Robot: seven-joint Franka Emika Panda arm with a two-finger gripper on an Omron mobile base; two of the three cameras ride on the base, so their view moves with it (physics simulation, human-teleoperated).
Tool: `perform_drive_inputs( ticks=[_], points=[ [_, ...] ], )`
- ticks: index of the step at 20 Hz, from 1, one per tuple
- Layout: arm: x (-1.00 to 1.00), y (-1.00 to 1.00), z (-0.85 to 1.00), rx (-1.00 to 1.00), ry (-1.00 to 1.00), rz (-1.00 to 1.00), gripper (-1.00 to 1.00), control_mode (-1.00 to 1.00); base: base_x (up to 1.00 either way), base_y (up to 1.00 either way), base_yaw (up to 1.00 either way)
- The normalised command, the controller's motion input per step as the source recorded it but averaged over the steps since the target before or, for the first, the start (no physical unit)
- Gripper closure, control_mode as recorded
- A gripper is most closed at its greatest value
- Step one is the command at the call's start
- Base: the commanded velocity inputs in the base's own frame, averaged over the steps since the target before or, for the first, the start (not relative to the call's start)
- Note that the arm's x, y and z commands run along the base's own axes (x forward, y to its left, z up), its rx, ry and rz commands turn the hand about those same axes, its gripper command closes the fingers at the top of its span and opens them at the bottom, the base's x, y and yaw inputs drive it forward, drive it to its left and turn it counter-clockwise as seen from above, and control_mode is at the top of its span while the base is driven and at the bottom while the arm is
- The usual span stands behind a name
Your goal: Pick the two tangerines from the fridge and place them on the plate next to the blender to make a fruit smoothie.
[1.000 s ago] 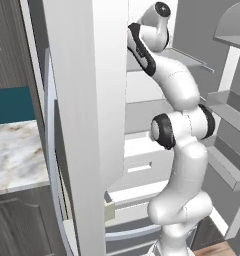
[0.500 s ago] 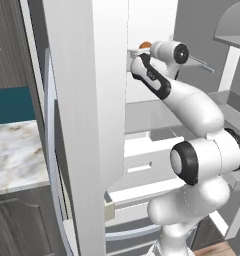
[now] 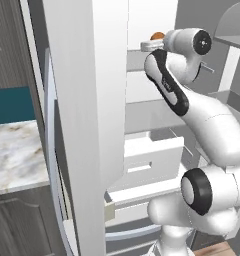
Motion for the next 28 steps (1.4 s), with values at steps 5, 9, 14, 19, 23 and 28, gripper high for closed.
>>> perform_drive_inputs(
  ticks=[5, 9, 14, 19, 23, 28],
  points=[
    [-1.00, -0.02, -0.97, -0.27, 0.17, 0.00, 1.00, -1.00, 0.00, 0.00, 0.00],
    [-1.00, 0.00, -0.78, -0.20, 0.52, -0.01, 1.00, -1.00, 0.00, 0.00, 0.00],
    [-1.00, 0.00, -0.63, -0.16, 0.52, -0.02, 1.00, -1.00, 0.00, 0.00, 0.00],
    [-1.00, -0.06, -0.53, 0.01, 0.07, -0.01, 1.00, -1.00, 0.00, 0.00, 0.00],
    [-0.70, -0.04, -0.39, 0.07, -0.24, -0.02, 1.00, -1.00, 0.00, 0.00, 0.00],
    [-0.07, 0.00, -0.03, 0.00, 0.00, 0.00, 1.00, -1.00, 0.00, 0.00, 0.00]
  ],
)
